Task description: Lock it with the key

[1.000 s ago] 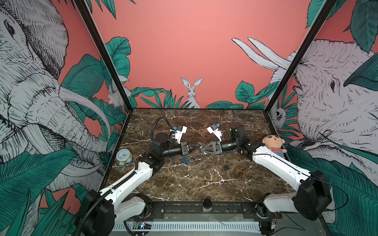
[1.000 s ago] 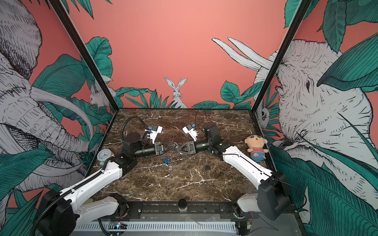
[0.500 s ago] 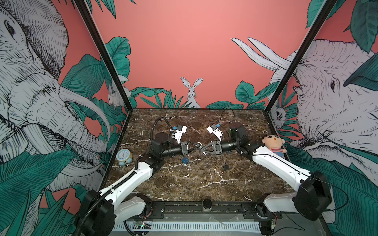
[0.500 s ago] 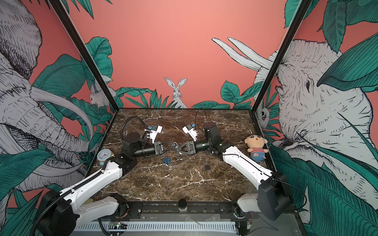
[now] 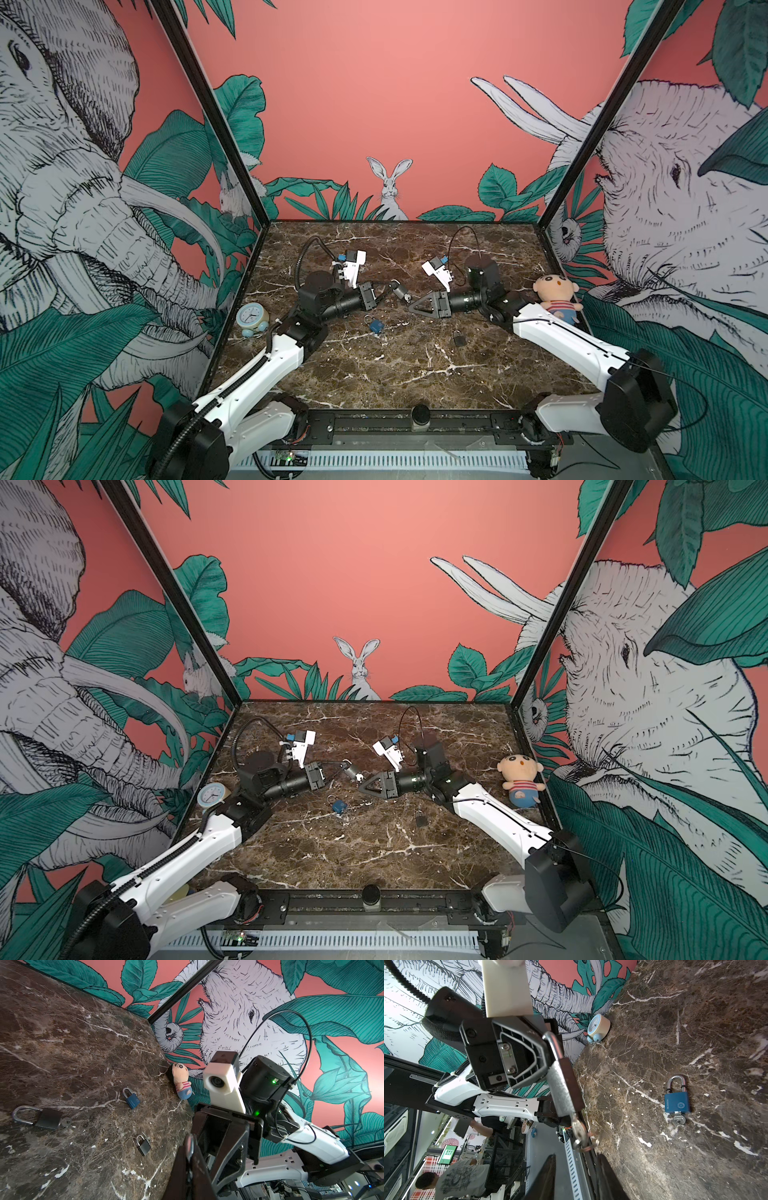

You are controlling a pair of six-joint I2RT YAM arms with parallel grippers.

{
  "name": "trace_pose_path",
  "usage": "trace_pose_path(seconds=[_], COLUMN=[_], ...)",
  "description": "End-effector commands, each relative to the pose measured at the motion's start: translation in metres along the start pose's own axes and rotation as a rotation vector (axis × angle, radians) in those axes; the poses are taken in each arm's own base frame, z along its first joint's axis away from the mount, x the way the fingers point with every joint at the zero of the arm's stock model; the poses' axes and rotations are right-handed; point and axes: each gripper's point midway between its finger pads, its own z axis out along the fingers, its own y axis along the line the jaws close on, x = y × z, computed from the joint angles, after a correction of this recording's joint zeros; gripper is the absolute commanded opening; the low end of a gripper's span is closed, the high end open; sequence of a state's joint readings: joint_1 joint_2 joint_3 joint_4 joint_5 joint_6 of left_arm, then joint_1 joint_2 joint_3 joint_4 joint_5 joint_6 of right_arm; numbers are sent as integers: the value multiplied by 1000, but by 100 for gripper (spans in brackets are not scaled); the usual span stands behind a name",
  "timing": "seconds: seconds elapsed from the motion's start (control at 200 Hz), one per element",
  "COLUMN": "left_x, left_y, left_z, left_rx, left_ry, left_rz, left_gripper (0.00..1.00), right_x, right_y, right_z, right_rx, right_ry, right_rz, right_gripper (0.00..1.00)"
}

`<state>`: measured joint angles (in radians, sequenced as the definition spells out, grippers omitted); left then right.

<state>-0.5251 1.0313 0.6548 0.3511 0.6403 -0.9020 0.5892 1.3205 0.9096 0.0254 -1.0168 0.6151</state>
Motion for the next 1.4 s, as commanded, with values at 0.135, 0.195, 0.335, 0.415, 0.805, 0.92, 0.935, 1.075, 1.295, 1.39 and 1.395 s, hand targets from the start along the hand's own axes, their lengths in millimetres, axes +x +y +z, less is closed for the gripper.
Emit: trace_pose_path(seconds=[0.135,0.195,0.335,0.415,0.805,0.92,0.935,1.075,1.295,1.39,1.395], left_x=[-6,-6,-5,-5,-5,-6,-7,-9,-11,-12,-12], left_y=[-12,-13,-15,-15,-17,-17,-17,-17,-16,-15,-15], left_z=[-4,-5,-6,-7,-7,-6,-7,-5,-1,1,1], left_rx=[42,45,45,39,44,41,42,41,53,55,55], left_ry=[-27,-27,-24,-24,-15,-18,-19,-27,-29,-29,-31], left_rz=[19,21,24,30,34,34,34,33,24,17,17], left_gripper=[0,0,0,0,0,0,0,0,0,0,0], right_x=[-14,-16,-21,-25,-37,-39,-39,-36,-35,-34,-34], right_y=[17,16,17,20,16,14,13,15,19,18,18], right_z=[-5,-7,-10,-14,-21,-15,-15,-9,-5,-2,-2], right_rx=[-21,-14,4,10,80,53,48,9,-16,-22,-22], right_ry=[-51,-53,-58,-68,-88,-80,-78,-60,-48,-44,-44], right_rz=[-74,-78,-94,-108,-135,-117,-113,-97,-100,-96,-95], right_gripper=[34,35,39,39,46,46,46,43,40,39,39])
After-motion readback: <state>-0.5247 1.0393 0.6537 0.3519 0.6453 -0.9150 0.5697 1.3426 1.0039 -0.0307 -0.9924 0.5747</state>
